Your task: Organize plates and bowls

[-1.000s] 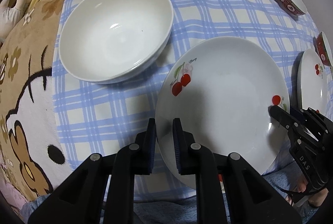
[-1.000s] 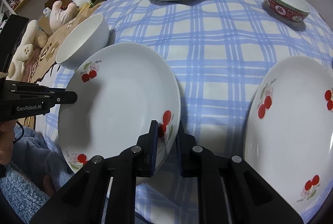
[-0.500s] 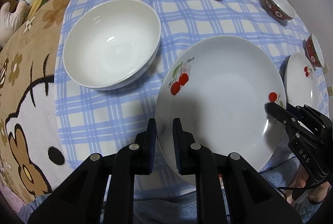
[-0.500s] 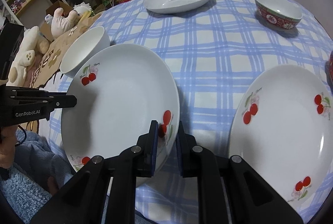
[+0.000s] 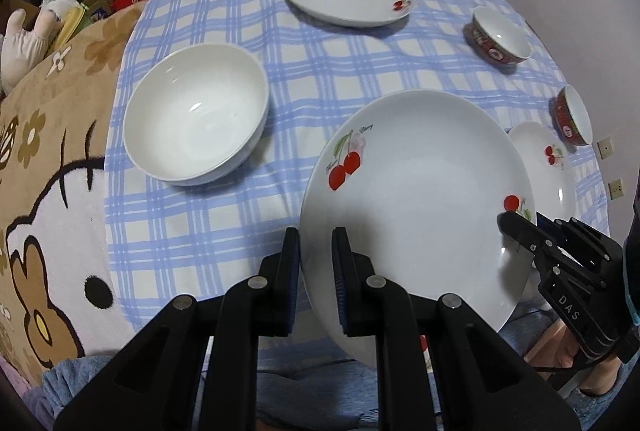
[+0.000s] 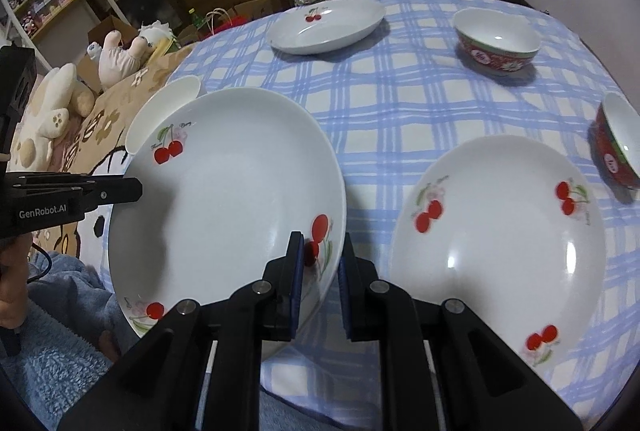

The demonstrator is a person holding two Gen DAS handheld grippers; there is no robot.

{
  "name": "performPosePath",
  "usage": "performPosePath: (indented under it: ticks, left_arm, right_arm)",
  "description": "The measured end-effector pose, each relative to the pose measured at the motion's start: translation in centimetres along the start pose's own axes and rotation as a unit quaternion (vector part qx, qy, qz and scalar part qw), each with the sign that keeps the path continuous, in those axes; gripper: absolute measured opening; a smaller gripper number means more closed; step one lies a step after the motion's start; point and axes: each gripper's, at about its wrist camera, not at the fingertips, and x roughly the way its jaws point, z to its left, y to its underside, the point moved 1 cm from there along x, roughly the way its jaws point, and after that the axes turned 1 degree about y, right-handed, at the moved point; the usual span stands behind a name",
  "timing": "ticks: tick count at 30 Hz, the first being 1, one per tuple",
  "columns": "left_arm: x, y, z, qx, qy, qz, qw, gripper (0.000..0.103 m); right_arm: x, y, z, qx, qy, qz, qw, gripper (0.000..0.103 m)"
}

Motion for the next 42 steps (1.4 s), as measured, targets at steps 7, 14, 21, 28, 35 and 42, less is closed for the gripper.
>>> performPosePath:
  ticks: [7,14,21,28,35,42]
  left_arm:
    - [-1.1,-0.3,-2.7,0.010,0.018,-0.010,0.9997,0.016]
    - [-2.5,-1.3,-5.5,0.019,0.036,-0.028,0.9988,0.015]
    - [-3.4,-2.7,-8.7,0.039,0.037,-0.038,0.9978,0.016]
    - [-3.1,-4.0,-11.6,0.054,0.050,-0.038,0.9966,0.015]
    - [-2.2,-4.4,-14.2,0.066,0.063,-0.036,0.9952,0.015]
    - [-0.6,-4.8,-16.4,0.068,0.082,-0.031,0.9938,0.015]
  right_arm:
    - [-3.2,-0.3,-2.3,0.020,0.011,-0.027,0.999,0.017]
    - [-5.7,-0.6,-4.5,0.034,0.023,-0.046,0.998,0.017]
    - [-7.4,-0.3,-7.0,0.054,0.033,-0.061,0.996,0.017]
    - [-8.7,-0.2,-9.9,0.084,0.036,-0.076,0.993,0.017]
    - [-9.9,-0.1,-12.3,0.100,0.051,-0.088,0.990,0.017]
    - [-10.0,0.8,-14.6,0.115,0.069,-0.083,0.987,0.017]
